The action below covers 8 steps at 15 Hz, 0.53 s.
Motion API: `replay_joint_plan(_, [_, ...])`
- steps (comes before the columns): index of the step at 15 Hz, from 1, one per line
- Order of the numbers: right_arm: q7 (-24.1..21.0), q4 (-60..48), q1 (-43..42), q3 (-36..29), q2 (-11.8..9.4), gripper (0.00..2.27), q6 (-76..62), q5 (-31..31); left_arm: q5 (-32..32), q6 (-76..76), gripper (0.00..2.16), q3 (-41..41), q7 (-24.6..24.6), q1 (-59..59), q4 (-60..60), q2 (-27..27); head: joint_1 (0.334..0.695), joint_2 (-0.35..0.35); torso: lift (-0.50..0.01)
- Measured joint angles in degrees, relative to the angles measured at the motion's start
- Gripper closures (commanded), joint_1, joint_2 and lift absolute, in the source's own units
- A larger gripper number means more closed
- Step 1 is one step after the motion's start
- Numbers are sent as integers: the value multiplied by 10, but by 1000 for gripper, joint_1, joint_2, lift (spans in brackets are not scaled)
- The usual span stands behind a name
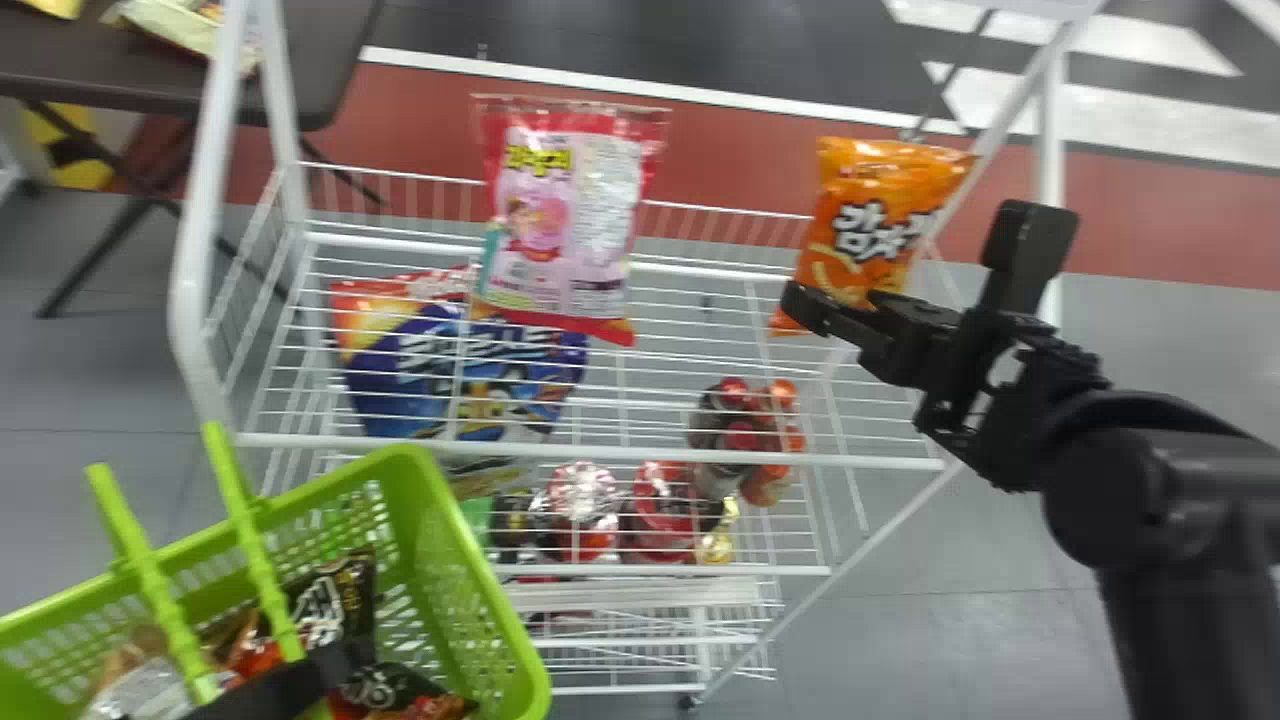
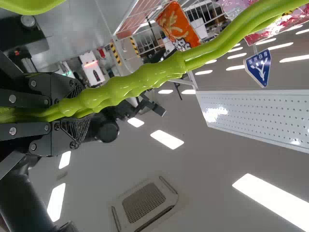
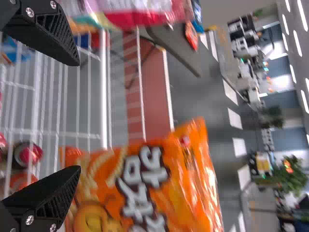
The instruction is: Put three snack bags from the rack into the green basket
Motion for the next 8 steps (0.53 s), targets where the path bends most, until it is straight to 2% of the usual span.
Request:
replay_joint_plan(1, [2, 28, -12, 2, -3, 39, -23, 13, 0, 0, 2145, 0, 0, 0, 0, 0, 695, -348, 0])
replay_joint_plan(8, [-8, 205, -126, 70, -13, 97, -115, 91, 1, 0, 2145, 2, -6, 5, -2, 0, 695, -350, 0])
